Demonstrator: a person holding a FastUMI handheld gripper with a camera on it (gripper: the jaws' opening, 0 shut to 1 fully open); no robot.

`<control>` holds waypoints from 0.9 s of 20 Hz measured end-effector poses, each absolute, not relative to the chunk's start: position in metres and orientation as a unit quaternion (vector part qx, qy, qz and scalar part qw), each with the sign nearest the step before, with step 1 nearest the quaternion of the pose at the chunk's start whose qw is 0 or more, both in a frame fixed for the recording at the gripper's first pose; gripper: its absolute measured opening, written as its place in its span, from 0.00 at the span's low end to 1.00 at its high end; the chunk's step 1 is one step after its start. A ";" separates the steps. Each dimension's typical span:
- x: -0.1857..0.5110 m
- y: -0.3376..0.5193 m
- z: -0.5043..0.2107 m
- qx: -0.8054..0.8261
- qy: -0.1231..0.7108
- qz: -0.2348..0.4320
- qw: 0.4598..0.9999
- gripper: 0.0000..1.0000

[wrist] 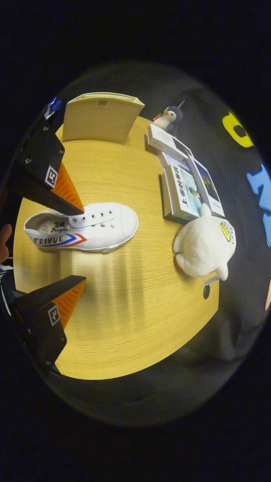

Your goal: Open the storage box then place both shoes into the box .Put the left shoe in first, then the right shoe, with the right side of both shoes facing outward in a uniform manner.

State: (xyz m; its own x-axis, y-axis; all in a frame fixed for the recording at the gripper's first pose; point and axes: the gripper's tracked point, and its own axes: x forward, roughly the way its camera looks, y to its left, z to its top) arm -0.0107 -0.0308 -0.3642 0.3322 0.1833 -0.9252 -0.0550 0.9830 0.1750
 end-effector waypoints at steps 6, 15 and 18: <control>-0.032 -0.040 -0.394 0.042 0.611 0.076 0.787 0.97; -0.031 -0.025 -0.410 0.038 0.633 0.109 0.766 0.93; -0.031 -0.017 -0.409 0.054 0.628 0.130 0.765 0.79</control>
